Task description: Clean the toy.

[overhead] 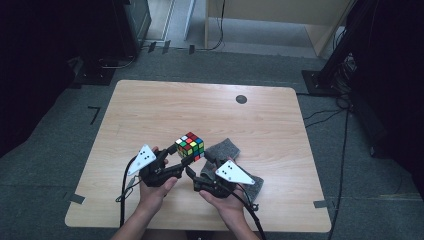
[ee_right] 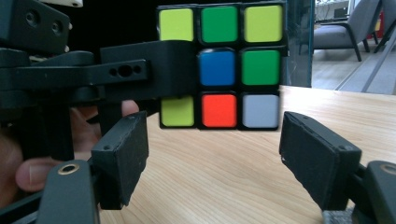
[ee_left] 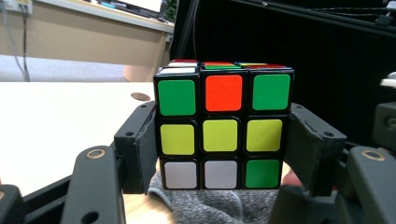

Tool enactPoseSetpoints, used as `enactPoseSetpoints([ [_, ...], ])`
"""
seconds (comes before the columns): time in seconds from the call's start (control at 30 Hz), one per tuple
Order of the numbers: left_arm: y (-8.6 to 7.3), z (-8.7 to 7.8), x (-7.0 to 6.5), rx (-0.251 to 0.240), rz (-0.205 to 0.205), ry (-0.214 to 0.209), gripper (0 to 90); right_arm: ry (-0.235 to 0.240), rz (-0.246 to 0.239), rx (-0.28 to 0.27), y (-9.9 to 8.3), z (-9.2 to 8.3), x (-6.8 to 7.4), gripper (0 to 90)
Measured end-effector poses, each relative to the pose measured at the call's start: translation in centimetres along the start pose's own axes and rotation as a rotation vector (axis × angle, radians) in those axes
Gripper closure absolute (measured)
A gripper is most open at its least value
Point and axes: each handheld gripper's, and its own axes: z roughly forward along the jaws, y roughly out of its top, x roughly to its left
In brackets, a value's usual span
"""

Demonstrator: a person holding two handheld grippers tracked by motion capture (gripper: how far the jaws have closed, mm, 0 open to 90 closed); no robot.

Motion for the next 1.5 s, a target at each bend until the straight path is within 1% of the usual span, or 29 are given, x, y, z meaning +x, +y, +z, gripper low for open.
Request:
enactPoseSetpoints([
  [0.1, -0.1, 0.1, -0.3, 0.01, -0.002, -0.016, 34.4, -0.009, -0.011, 0.006, -0.2, 0.2, 0.0, 24.6],
  [0.13, -0.2, 0.1, -0.4, 0.017, 0.0, -0.021, 34.4, -0.019, -0.015, 0.011, -0.4, 0.2, 0.0, 24.7],
  [0.23, -0.4, 0.3, -0.8, 0.028, -0.021, -0.046, 34.3, -0.035, -0.04, -0.011, -0.5, 0.0, 0.0, 26.0],
  [0.3, -0.6, 0.4, -1.0, 0.039, -0.031, -0.061, 34.3, -0.055, -0.072, -0.033, -0.5, -0.3, 0.1, 28.4],
  [0.43, -0.6, 0.6, -1.1, 0.042, -0.049, -0.059, 34.2, -0.072, -0.09, -0.054, -0.6, -0.5, 0.0, 32.8],
  [0.47, -0.7, 0.6, -1.0, 0.044, -0.052, -0.065, 34.1, -0.084, -0.097, -0.053, -0.7, -0.6, 0.0, 34.4],
  [0.53, -0.9, 0.8, -0.8, 0.052, -0.061, -0.077, 34.0, -0.093, -0.105, -0.046, -0.7, -0.7, 0.0, 34.6],
  [0.57, -0.9, 0.9, -0.7, 0.054, -0.071, -0.085, 33.8, -0.101, -0.111, -0.034, -0.7, -0.7, 0.0, 34.6],
  [0.63, -0.9, 1.0, -0.4, 0.063, -0.102, -0.112, 33.4, -0.112, -0.126, -0.021, -0.7, -0.8, -0.1, 34.8],
  [0.67, -0.9, 1.0, -0.3, 0.066, -0.106, -0.117, 32.9, -0.111, -0.129, -0.018, -0.7, -0.9, -0.1, 34.8],
  [0.7, -0.9, 1.0, -0.3, 0.061, -0.112, -0.121, 31.8, -0.109, -0.13, -0.014, -0.6, -0.9, -0.2, 34.8],
  [0.73, -0.7, 0.8, -0.3, 0.045, -0.124, -0.13, 29.7, -0.109, -0.132, -0.01, -0.7, -0.9, -0.3, 34.8],
  [0.8, -0.3, 0.4, 0.0, 0.02, -0.131, -0.137, 24.8, -0.121, -0.144, 0.01, -0.8, -1.0, -0.6, 34.8],
  [0.87, 0.1, 0.1, 0.3, 0.0, -0.115, -0.129, 21.2, -0.134, -0.122, 0.029, -1.0, -1.2, -1.1, 34.8],
  [0.9, 0.3, -0.1, 0.5, -0.009, -0.108, -0.119, 19.9, -0.139, -0.114, 0.034, -1.0, -1.3, -1.4, 34.8],
  [0.93, 0.4, -0.3, 0.8, -0.011, -0.09, -0.105, 18.1, -0.146, -0.104, 0.042, -0.9, -1.4, -1.7, 34.8],
  [0.97, 0.4, -0.5, 1.1, -0.009, -0.08, -0.098, 17.4, -0.147, -0.101, 0.047, -0.7, -1.7, -2.1, 34.8],
  [1.0, 0.4, -0.6, 1.3, -0.004, -0.074, -0.09, 17.4, -0.146, -0.111, 0.052, -0.4, -1.9, -2.4, 34.8],
  [1.03, 0.4, -0.7, 1.5, 0.001, -0.075, -0.087, 17.4, -0.15, -0.12, 0.065, 0.0, -2.2, -2.6, 34.8],
  [1.1, 0.4, -0.8, 1.7, 0.004, -0.074, -0.092, 17.0, -0.156, -0.147, 0.089, 0.7, -2.7, -3.0, 34.8],
  [1.13, 0.3, -0.8, 1.7, 0.009, -0.059, -0.092, 16.9, -0.159, -0.141, 0.096, 1.1, -3.0, -3.2, 34.8],
  [1.17, 0.3, -0.7, 1.6, 0.014, -0.047, -0.093, 16.6, -0.157, -0.123, 0.097, 1.4, -3.3, -3.4, 34.7],
  [1.27, 0.0, -0.4, 1.3, 0.039, 0.006, -0.089, 16.0, -0.16, -0.084, 0.094, 2.0, -4.0, -3.7, 34.7],
  [1.3, -0.2, -0.2, 1.1, 0.057, 0.029, -0.095, 16.1, -0.162, -0.072, 0.092, 2.1, -4.1, -3.7, 34.7],
  [1.33, -0.3, -0.1, 1.0, 0.063, 0.039, -0.098, 16.1, -0.164, -0.045, 0.091, 2.2, -4.3, -3.8, 34.7],
  [1.4, -0.7, 0.2, 0.6, 0.092, 0.091, -0.094, 16.2, -0.169, -0.007, 0.094, 2.3, -4.6, -3.9, 34.7],
  [1.43, -0.8, 0.3, 0.4, 0.105, 0.122, -0.085, 16.2, -0.171, 0.004, 0.097, 2.4, -4.7, -3.9, 34.7],
  [1.47, -0.9, 0.4, 0.3, 0.114, 0.144, -0.079, 16.2, -0.17, 0.017, 0.099, 2.5, -4.8, -3.9, 34.7],
  [1.5, -1.1, 0.5, 0.0, 0.128, 0.188, -0.066, 16.2, -0.166, 0.029, 0.101, 2.7, -5.0, -3.9, 34.7],
])
